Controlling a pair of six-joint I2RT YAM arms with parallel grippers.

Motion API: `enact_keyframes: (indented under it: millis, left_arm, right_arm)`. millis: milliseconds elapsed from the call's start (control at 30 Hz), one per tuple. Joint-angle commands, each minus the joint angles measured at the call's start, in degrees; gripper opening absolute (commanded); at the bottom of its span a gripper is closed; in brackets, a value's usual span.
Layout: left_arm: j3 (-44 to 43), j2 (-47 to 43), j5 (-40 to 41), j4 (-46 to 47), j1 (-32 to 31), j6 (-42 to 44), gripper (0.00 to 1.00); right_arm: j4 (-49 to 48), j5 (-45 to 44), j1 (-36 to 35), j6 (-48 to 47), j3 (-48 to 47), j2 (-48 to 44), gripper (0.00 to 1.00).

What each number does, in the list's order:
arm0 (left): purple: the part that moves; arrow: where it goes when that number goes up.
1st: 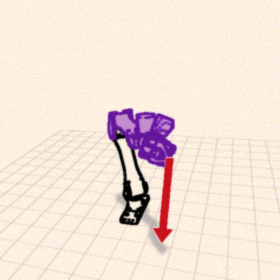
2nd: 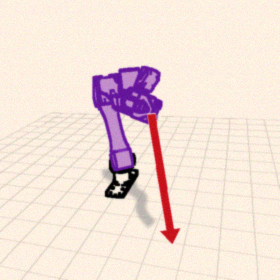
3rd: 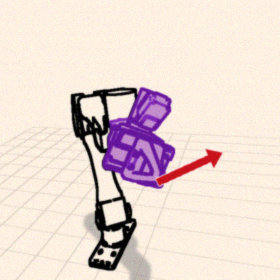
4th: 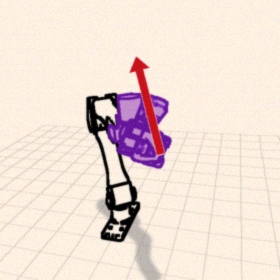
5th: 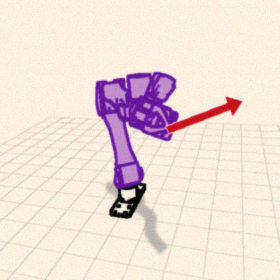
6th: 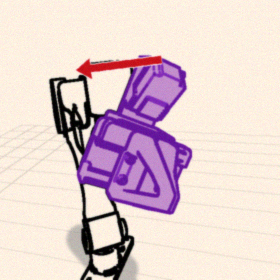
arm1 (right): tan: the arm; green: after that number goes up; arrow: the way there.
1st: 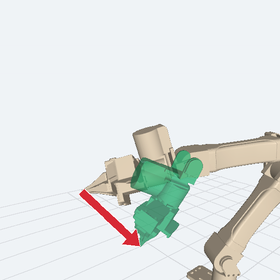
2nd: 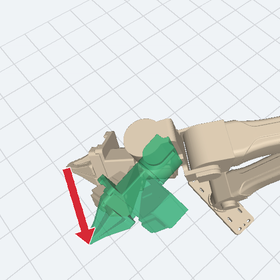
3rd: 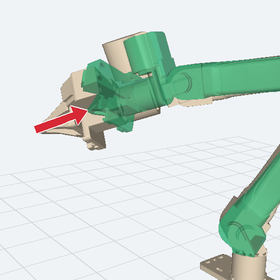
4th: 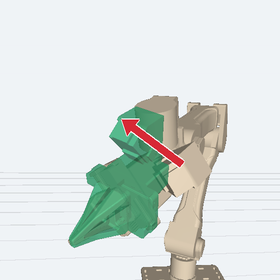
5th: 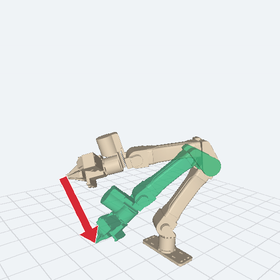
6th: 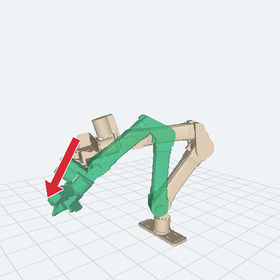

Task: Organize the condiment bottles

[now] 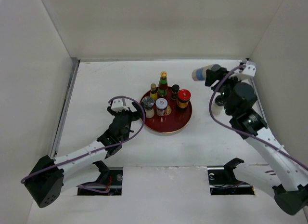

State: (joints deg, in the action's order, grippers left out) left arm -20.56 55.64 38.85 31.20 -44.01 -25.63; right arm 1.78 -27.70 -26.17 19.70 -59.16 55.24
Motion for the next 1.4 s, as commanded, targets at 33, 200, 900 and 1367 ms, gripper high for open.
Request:
enact_keyframes:
  millis: [33, 200, 900, 1367]
  left_arm:
    - [1.74, -2.02, 0.27, 3.34, 2.48, -1.87, 1.00]
    - [3.59, -2.81, -1.58, 4.22, 5.64, -4.87, 1.00]
    - [3.77, -0.79, -3.26, 5.54, 6.35, -6.01, 1.00]
    - [3.68, -0.09, -2.81, 5.54, 6.26, -6.28, 1.00]
  right_arm:
    - [-3.45, -1.48, -11.98, 0.77, 6.32, -1.72, 0.50]
    - [-8.00, -2.70, -24.56, 2.71, 12.30, 1.96, 0.50]
    - [-14.53, -14.74, -35.91, -2.21, 6.69, 26.49, 0.82]
    - [-4.79, -14.66, -3.01, -0.64, 17.32, -1.72, 1.00]
